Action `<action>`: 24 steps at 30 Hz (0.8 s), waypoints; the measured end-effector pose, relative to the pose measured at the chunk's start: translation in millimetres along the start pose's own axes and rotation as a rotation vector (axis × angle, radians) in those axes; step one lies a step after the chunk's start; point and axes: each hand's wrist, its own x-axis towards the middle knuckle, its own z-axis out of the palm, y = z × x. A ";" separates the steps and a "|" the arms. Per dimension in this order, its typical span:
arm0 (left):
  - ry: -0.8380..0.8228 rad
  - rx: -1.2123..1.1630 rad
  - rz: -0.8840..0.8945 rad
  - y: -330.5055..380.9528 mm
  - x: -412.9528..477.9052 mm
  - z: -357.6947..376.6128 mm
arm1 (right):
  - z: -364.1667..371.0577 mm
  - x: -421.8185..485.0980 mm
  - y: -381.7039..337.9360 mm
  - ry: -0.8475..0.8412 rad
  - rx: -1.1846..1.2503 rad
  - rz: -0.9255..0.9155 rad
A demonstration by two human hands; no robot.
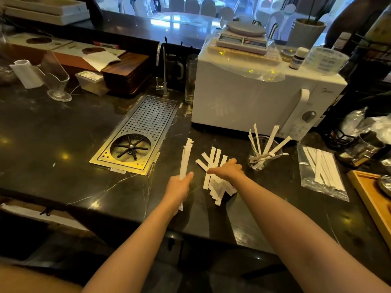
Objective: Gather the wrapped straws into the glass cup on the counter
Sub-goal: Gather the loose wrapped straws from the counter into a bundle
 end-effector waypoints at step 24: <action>-0.040 0.038 0.019 -1.8 16.7 -5.7 | 30.5 5.2 -27.5 0.072 -0.187 -0.169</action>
